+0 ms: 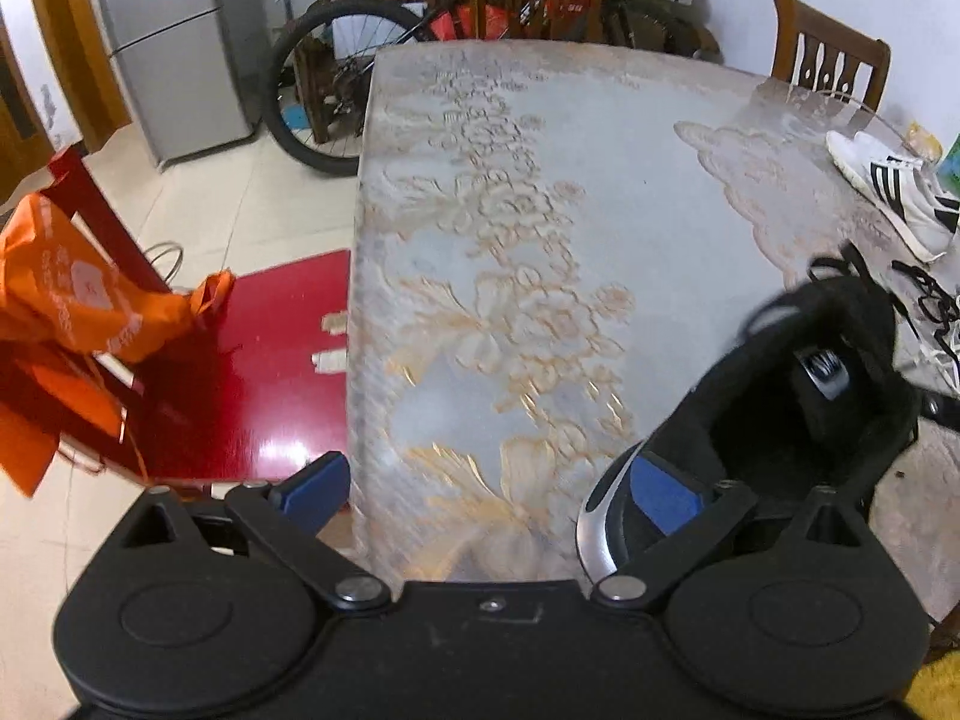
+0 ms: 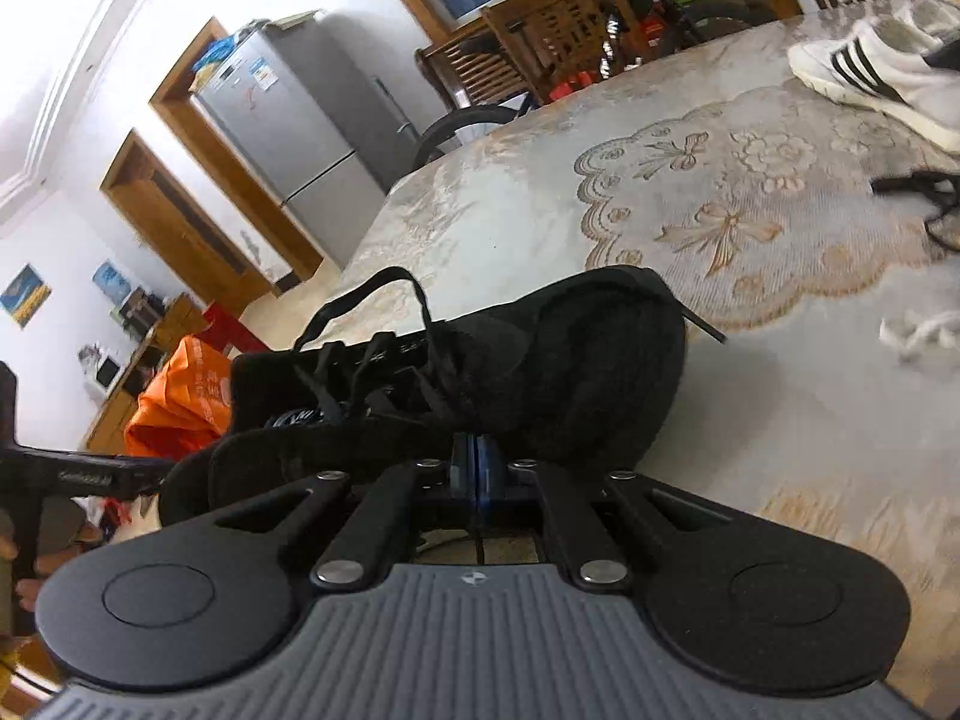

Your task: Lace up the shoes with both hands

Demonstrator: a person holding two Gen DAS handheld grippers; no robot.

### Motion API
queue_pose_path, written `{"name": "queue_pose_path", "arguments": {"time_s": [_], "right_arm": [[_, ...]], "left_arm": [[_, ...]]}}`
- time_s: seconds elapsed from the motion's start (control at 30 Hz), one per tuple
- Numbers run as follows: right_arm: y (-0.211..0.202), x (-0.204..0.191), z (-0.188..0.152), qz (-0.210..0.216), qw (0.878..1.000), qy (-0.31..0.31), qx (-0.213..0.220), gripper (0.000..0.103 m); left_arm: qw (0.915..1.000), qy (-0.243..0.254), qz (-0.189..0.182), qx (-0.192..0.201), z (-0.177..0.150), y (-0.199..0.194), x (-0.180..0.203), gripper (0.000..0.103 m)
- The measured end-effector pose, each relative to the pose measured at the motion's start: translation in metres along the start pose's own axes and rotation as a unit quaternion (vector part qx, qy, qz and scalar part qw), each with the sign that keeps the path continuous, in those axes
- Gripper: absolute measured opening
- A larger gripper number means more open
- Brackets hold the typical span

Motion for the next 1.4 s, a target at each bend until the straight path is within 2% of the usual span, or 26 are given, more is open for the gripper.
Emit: {"name": "queue_pose_path", "arguments": {"time_s": [0.17, 0.33, 0.47, 0.6, 0.7, 0.83, 0.9, 0.97, 1.0, 1.07, 1.13, 1.23, 1.3, 1.33, 1.4], "right_arm": [[-0.011, 0.008, 0.019, 0.029, 0.998, -0.049, -0.023, 0.0], [-0.049, -0.007, 0.035, 0.099, 0.987, -0.124, -0.036, 0.0], [-0.061, -0.026, 0.042, 0.157, 0.97, -0.172, -0.064, 0.0], [-0.051, -0.039, 0.041, 0.172, 0.959, -0.214, -0.072, 0.0], [-0.04, -0.042, 0.043, 0.179, 0.955, -0.224, -0.075, 0.0], [-0.034, -0.038, 0.046, 0.19, 0.954, -0.221, -0.073, 0.0], [-0.038, -0.035, 0.047, 0.198, 0.953, -0.219, -0.071, 0.0], [-0.043, -0.033, 0.046, 0.205, 0.95, -0.224, -0.069, 0.001], [-0.046, -0.032, 0.045, 0.207, 0.949, -0.227, -0.069, 0.001], [-0.05, -0.03, 0.043, 0.211, 0.947, -0.232, -0.066, 0.001], [-0.052, -0.028, 0.043, 0.21, 0.947, -0.233, -0.063, 0.001], [-0.052, -0.024, 0.044, 0.202, 0.95, -0.23, -0.057, 0.005], [-0.052, -0.023, 0.045, 0.2, 0.95, -0.233, -0.052, 0.007], [-0.053, -0.024, 0.045, 0.201, 0.948, -0.241, -0.049, 0.011], [-0.057, -0.029, 0.042, 0.201, 0.942, -0.267, -0.042, 0.034]], "left_arm": [[0.9998, -0.008, 0.003, -0.019, -0.02, -0.008, 0.041, 0.1], [0.9989, -0.036, 0.006, -0.031, -0.034, -0.017, 0.076, 0.1], [0.9967, -0.08, 0.014, 0.004, -0.033, -0.041, 0.083, 0.099], [0.993, -0.096, -0.037, 0.057, -0.02, -0.07, 0.091, 0.099], [0.9906, -0.08, -0.059, 0.094, -0.002, -0.078, 0.107, 0.099], [0.9832, -0.074, -0.115, 0.122, 0.018, -0.076, 0.126, 0.099], [0.9794, -0.08, -0.142, 0.119, 0.022, -0.072, 0.131, 0.088], [0.9743, -0.091, -0.171, 0.114, 0.023, -0.065, 0.134, 0.062], [0.9707, -0.099, -0.191, 0.107, 0.023, -0.062, 0.134, 0.053], [0.9623, -0.115, -0.228, 0.094, 0.024, -0.055, 0.135, 0.022], [0.9584, -0.125, -0.242, 0.086, 0.025, -0.051, 0.136, 0.012], [0.9569, -0.13, -0.247, 0.081, 0.026, -0.049, 0.139, 0.005], [0.9555, -0.134, -0.25, 0.082, 0.027, -0.05, 0.14, 0.005], [0.955, -0.137, -0.25, 0.083, 0.028, -0.05, 0.14, 0.005], [0.954, -0.145, -0.249, 0.084, 0.029, -0.05, 0.138, 0.005]]}}
Point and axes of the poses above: each gripper's, at about its wrist camera, not at the fingertips, and y roughly the way its jaws point, x to its right, z to its top, the point moved 3 cm from there along y, roughly the way its jaws point, and after that the axes turned 5 degrees about -x, right-handed, at the moved point
